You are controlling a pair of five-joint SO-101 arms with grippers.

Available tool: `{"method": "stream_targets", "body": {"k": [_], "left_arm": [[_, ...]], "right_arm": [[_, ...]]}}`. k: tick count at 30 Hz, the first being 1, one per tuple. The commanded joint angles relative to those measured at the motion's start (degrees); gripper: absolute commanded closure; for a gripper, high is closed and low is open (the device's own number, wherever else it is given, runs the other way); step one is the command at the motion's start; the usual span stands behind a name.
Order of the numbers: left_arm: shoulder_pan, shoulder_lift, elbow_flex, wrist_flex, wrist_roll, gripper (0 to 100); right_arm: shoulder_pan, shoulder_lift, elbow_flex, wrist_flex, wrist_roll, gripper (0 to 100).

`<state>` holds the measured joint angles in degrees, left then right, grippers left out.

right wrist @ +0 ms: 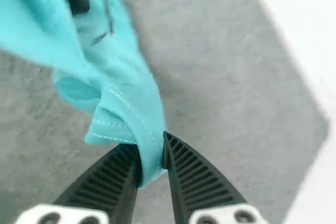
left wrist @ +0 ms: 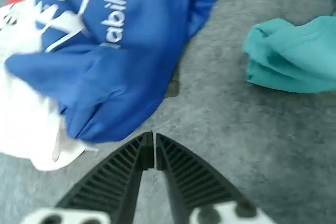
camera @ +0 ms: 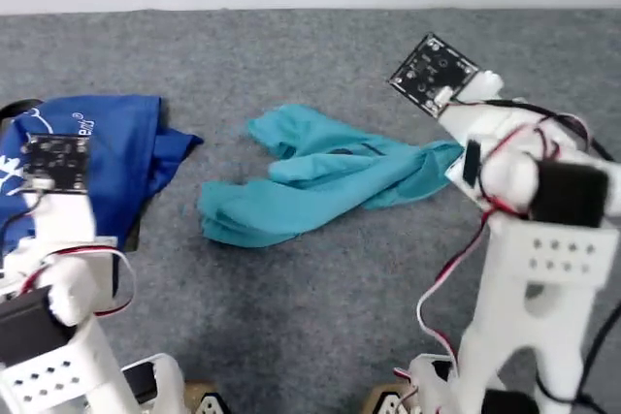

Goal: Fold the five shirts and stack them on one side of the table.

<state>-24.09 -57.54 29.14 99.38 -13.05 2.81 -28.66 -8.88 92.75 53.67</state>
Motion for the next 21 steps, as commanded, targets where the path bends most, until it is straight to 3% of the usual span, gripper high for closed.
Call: {"method": "stream_targets", "body": {"k": [1, 6, 10, 21], "left_arm": [[5.9, -0.8, -0.6, 0.6, -0.1, 98], [13.8, -0.4, -0.7, -3.4, 3.5, 98], [17.5, 1.2, -0.2, -8.1, 6.1, 91], [29.3, 25.2, -7.8, -16.6, 5.5, 85]], "right_arm": [[0.7, -4.5, -2.5, -3.4, 0.4, 98.9], [0.7, -4.7, 2.8, -0.5, 0.7, 98.9], [-0.2, -4.9, 10.4, 1.6, 0.4, 98.9], [0.0, -4.9, 24.7, 1.8, -1.1, 98.9]]}}
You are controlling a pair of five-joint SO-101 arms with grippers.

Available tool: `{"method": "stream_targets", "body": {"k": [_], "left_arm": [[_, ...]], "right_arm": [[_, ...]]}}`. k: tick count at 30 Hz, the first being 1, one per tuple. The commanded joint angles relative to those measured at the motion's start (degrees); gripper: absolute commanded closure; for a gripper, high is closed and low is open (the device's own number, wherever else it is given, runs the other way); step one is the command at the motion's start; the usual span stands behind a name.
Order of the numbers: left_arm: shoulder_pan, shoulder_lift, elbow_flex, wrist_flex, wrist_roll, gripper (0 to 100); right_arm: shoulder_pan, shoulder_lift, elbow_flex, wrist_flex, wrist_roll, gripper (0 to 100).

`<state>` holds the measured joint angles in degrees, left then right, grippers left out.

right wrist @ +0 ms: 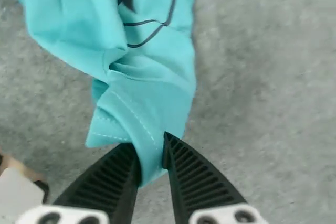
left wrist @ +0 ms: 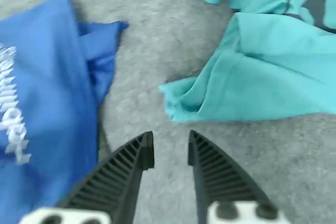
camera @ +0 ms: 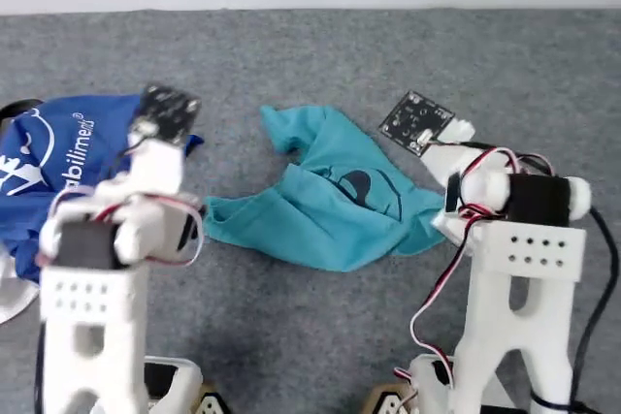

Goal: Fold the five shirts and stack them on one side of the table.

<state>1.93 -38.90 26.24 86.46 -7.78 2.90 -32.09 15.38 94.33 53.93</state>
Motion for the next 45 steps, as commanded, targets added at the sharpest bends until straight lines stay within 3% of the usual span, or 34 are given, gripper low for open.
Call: {"method": "stream_targets", "body": {"k": [1, 6, 19, 26, 32, 40, 45], "left_arm": [[4.4, 9.7, -6.0, -4.7, -1.0, 85], [9.5, 26.6, -14.5, -6.5, -7.9, 85], [12.4, 62.9, -45.0, -6.4, -12.0, 85], [17.5, 69.3, -54.5, -0.5, -12.1, 85], [19.6, 71.4, -55.8, -1.1, -12.1, 85], [15.7, 78.5, -57.5, -12.3, -12.0, 85], [13.6, 80.5, -66.9, -9.8, -12.0, 85]], "right_arm": [[-0.2, -1.4, 0.9, 0.0, -2.5, 98.9], [0.6, -1.2, 3.7, -3.6, -7.6, 98.9], [1.1, -0.8, 6.6, -5.2, -15.0, 98.9], [1.1, -1.0, 6.6, -4.8, -16.2, 98.9], [1.1, -1.4, 6.6, -4.8, -16.2, 98.9], [1.2, -0.9, 6.7, -4.8, -16.1, 98.9], [1.2, -0.8, 6.7, -5.1, -16.1, 98.9]]}}
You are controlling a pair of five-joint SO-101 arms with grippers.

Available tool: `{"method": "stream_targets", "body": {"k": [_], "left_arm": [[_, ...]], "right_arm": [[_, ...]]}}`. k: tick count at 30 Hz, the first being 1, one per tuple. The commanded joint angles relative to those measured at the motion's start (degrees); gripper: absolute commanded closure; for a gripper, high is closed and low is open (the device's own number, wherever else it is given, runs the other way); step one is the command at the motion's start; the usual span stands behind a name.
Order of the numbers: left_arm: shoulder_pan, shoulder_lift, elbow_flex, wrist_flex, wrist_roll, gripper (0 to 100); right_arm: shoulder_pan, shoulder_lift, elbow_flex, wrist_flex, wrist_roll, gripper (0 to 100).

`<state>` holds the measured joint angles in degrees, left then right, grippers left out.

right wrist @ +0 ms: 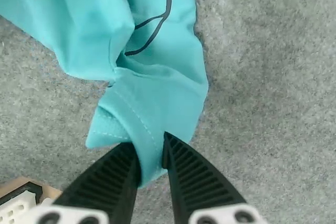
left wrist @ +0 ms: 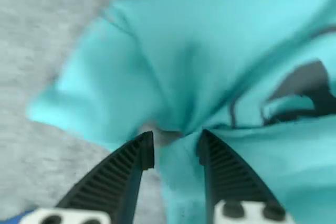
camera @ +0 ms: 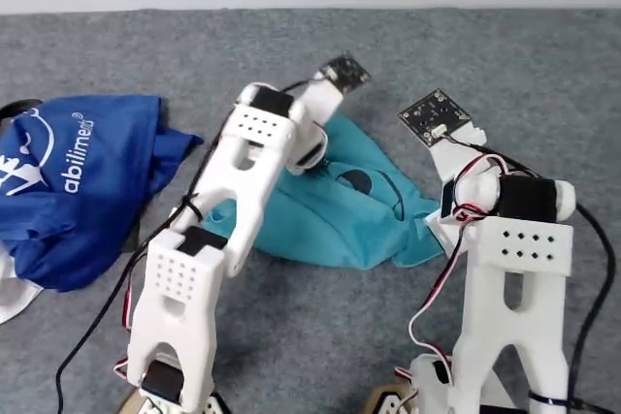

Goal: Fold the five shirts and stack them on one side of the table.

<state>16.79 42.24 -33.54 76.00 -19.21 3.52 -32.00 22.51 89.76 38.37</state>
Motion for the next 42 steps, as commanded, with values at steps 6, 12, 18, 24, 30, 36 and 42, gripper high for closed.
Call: {"method": "stream_targets", "body": {"k": [6, 12, 18, 24, 30, 36, 42], "left_arm": [[-2.1, 1.1, -19.6, 10.0, -0.5, 85], [-0.2, 1.7, -26.2, 23.6, -4.7, 85], [1.0, 0.6, -19.9, 24.7, -11.3, 84], [1.8, -0.4, -11.4, 24.6, -15.6, 76], [1.1, 0.3, -10.2, 21.1, -17.4, 76], [-0.2, 2.2, -10.8, 13.1, -15.6, 76], [0.2, 6.0, -10.9, 10.3, -14.9, 77]], "right_arm": [[5.4, -0.9, -0.4, -3.1, -0.3, 98.9], [7.7, -0.9, -0.4, -3.2, -0.2, 98.9], [7.4, -0.9, -0.4, -3.6, -0.2, 98.9], [7.7, -0.9, -0.4, -3.2, -0.2, 98.9], [7.7, -0.9, -0.4, -3.2, -0.2, 98.9], [7.4, -0.9, -0.4, -3.2, -0.2, 98.9], [7.4, -0.8, -0.4, -3.6, -0.2, 98.9]]}}
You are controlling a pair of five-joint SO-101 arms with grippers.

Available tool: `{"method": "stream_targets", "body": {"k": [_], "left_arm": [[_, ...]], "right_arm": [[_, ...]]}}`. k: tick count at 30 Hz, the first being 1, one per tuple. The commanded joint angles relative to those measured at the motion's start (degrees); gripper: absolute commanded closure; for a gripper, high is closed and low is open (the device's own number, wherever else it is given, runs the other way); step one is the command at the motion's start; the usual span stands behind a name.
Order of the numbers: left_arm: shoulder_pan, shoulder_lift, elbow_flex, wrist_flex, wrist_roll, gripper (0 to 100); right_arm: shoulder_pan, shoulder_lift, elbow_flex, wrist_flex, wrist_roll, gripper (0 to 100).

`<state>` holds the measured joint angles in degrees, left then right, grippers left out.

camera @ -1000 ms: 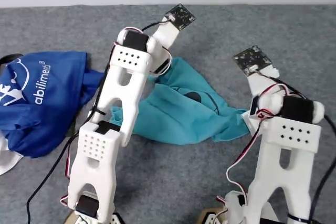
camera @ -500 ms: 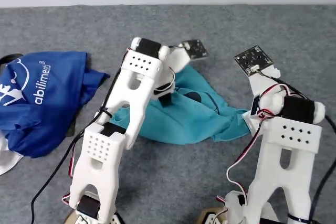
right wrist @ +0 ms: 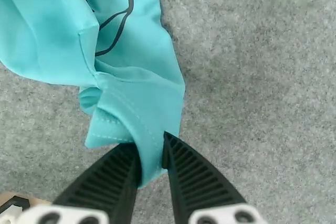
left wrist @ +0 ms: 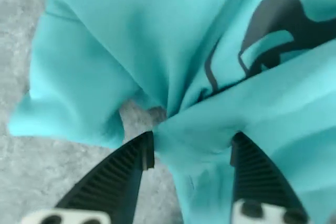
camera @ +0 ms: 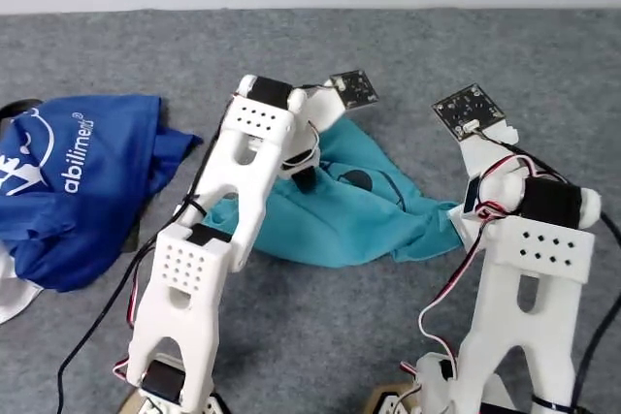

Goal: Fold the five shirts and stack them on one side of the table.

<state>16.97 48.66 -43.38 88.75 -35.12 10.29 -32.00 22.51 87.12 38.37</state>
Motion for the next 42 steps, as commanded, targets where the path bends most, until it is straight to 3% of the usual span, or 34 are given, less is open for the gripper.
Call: {"method": "stream_targets", "body": {"k": [1, 12, 18, 21, 26, 28, 32, 38, 42], "left_arm": [[0.0, -0.2, -1.0, -3.2, 1.3, 78], [0.2, 0.4, -2.0, -0.1, 0.4, 81], [1.1, -0.3, -2.4, -0.1, 0.3, 98], [0.4, -0.4, -7.0, 2.0, 0.4, 99], [-1.6, -0.4, -21.4, 12.0, 0.8, 99], [-3.2, -0.5, -26.8, 12.0, 3.4, 99], [-6.2, -4.8, -33.9, 12.0, 7.1, 99], [-7.0, -16.6, -34.3, 12.0, 7.1, 99], [-7.0, -24.5, -34.3, 11.8, 6.9, 99]], "right_arm": [[0.7, -0.8, -0.4, -0.9, -0.2, 98.9], [0.6, -0.8, -0.4, -1.0, -0.2, 98.9], [0.6, -1.3, -0.7, -1.0, -0.2, 98.9], [0.6, -1.5, -1.2, -0.9, -0.2, 98.9], [0.7, -1.5, -6.3, -0.6, -0.2, 98.9], [0.6, -1.5, -9.5, -0.6, -0.4, 98.9], [0.5, -1.5, -16.8, -0.8, -0.3, 98.9], [0.5, -0.9, -29.7, -1.4, -0.2, 98.9], [0.4, -0.9, -36.0, -7.6, -0.2, 98.9]]}}
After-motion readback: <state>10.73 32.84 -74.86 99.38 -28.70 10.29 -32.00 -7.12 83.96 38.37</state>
